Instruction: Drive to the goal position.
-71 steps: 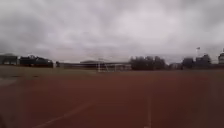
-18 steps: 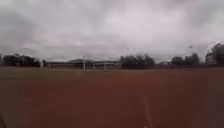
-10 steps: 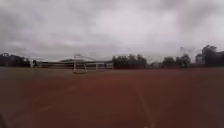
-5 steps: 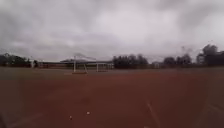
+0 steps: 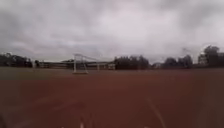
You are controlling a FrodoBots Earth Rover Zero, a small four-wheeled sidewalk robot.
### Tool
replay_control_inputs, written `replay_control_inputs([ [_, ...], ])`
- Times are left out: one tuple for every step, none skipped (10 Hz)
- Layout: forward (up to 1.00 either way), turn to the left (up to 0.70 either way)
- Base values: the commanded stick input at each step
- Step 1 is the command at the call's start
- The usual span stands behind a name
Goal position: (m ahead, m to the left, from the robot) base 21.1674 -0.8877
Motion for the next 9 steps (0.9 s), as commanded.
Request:
replay_control_inputs([
  [0.70, 0.00],
  [0.70, 0.00],
  [0.70, 0.00],
  [0.70, 0.00],
  [0.70, 0.00],
  [0.70, 0.00],
  [0.70, 0.00],
  [0.70, 0.00],
  [0.70, 0.00],
])
